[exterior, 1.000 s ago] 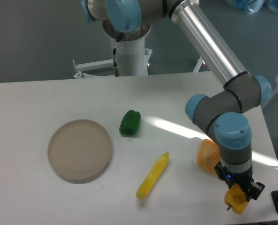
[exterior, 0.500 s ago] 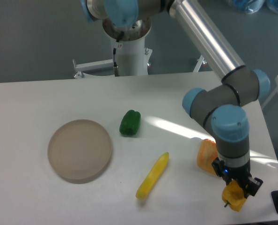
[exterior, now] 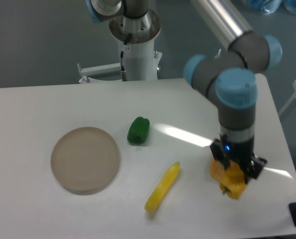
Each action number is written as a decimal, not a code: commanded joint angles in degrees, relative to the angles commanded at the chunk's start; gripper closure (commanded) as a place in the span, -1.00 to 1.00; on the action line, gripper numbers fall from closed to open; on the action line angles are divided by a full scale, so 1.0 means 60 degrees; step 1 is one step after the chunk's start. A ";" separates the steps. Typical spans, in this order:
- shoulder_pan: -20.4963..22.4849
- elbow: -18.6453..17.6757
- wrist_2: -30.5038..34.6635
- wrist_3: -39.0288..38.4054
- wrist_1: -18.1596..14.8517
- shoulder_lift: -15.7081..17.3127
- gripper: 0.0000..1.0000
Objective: Place the yellow pepper on the plate
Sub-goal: 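Carry the yellow pepper across the table toward the beige plate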
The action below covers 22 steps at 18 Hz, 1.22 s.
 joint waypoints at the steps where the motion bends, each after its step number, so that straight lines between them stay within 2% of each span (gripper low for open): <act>1: -0.0029 -0.0352 -0.0249 -0.0294 -0.0059 0.0367 0.27; 4: -0.0321 -0.1436 -0.0676 -0.1536 -0.0045 0.1202 0.27; 7: -0.0965 -0.2387 -0.0662 -0.3423 -0.0030 0.1716 0.27; 9: -0.1229 -0.3004 -0.0647 -0.4306 0.0086 0.1849 0.27; 11: -0.1595 -0.3327 -0.0662 -0.5156 0.0349 0.1835 0.27; 14: -0.2152 -0.3840 -0.0647 -0.6240 0.1285 0.1777 0.27; 16: -0.2489 -0.4104 -0.0618 -0.6754 0.1668 0.1689 0.27; 22: -0.3339 -0.4076 -0.0574 -0.7152 0.1728 0.1045 0.27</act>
